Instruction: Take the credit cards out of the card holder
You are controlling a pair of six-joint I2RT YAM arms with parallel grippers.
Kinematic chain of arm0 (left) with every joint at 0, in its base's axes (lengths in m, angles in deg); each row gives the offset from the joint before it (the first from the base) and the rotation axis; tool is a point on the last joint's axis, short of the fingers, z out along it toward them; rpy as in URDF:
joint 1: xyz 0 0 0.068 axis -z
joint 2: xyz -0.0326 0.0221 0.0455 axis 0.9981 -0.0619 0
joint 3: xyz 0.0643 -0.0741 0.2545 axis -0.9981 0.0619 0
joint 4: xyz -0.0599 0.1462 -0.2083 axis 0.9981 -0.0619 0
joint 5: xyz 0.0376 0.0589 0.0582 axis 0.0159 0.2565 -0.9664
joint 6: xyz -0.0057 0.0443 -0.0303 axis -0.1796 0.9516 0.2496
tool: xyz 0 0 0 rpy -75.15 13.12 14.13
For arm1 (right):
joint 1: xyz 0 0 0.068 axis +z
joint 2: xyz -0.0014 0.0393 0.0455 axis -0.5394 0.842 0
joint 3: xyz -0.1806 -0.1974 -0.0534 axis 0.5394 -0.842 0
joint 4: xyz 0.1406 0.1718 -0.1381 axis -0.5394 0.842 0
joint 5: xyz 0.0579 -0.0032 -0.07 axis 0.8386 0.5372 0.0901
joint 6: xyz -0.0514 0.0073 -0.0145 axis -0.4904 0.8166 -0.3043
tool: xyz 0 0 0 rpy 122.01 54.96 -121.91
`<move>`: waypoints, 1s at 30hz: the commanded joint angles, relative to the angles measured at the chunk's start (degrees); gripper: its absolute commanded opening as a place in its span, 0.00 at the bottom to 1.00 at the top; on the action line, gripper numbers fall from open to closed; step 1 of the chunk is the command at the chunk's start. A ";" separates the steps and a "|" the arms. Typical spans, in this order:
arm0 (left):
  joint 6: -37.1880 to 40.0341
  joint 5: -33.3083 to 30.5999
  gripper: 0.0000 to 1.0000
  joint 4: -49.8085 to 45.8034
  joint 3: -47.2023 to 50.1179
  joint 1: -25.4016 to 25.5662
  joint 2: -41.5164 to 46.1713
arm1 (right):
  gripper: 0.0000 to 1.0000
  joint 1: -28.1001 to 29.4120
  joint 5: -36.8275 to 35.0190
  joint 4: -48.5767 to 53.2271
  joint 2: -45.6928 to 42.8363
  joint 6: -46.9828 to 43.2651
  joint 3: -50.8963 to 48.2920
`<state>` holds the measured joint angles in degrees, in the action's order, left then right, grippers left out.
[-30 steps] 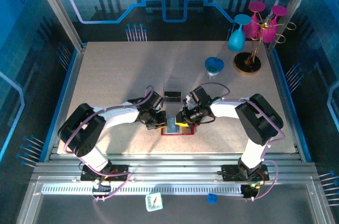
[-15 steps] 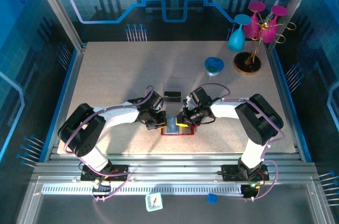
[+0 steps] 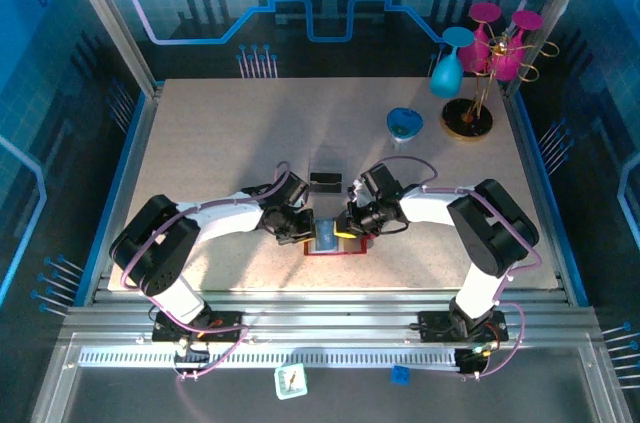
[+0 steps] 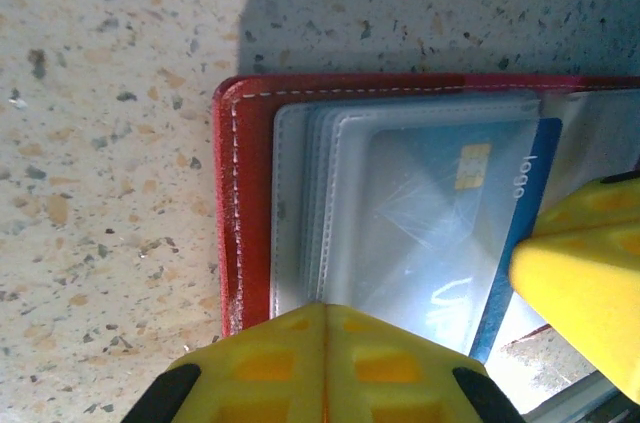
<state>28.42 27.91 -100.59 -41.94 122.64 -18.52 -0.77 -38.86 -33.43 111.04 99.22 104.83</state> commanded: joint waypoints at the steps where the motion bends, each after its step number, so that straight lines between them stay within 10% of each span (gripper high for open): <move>1: 1.16 -0.85 0.07 -2.29 -0.85 0.52 -1.25 | 0.09 -1.11 -0.47 2.03 -1.81 -1.16 -0.71; 30: 1.07 -0.99 0.09 -2.64 -1.25 0.56 -0.55 | 0.07 -6.87 -3.44 15.72 -8.49 -9.95 0.83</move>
<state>28.42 27.89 -101.03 -42.31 122.74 -18.72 -6.82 -41.79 -20.54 103.61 91.00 104.70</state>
